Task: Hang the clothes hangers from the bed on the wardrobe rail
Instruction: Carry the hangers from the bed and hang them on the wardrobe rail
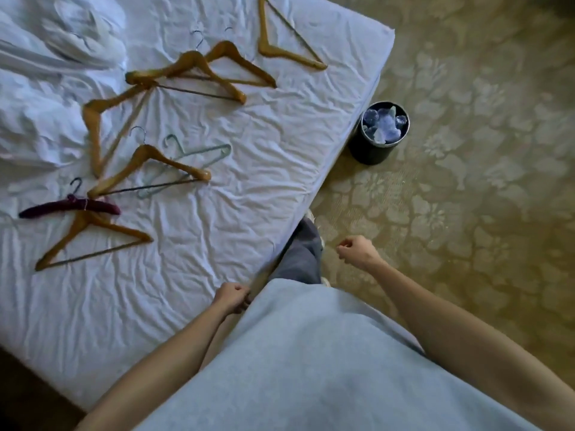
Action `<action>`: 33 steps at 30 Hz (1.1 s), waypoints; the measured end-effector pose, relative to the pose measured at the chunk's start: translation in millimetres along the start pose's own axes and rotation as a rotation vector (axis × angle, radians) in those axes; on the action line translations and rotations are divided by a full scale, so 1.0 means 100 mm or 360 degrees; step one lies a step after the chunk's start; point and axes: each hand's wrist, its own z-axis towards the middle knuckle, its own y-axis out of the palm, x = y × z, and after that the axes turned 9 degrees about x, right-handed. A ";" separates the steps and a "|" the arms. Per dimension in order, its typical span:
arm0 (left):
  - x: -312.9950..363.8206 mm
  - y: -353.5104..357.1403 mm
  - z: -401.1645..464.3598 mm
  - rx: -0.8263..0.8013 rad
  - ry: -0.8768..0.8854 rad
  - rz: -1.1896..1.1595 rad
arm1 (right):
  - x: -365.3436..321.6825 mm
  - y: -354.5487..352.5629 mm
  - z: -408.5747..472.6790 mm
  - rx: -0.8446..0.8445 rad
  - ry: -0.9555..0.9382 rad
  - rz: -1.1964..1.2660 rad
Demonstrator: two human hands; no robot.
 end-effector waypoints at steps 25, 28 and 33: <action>4.57 -1.70 2.13 0.0133 0.0124 -0.0809 | -3.35 -1.77 3.34 -0.0193 -0.0359 -0.0525; 4.89 -1.84 2.49 0.0268 -0.0001 -0.0881 | -3.78 -1.82 3.77 -0.0149 -0.0420 -0.0583; 5.45 -2.02 3.31 0.0357 -0.0140 -0.0948 | -4.32 -1.77 4.69 -0.0016 -0.0392 -0.0561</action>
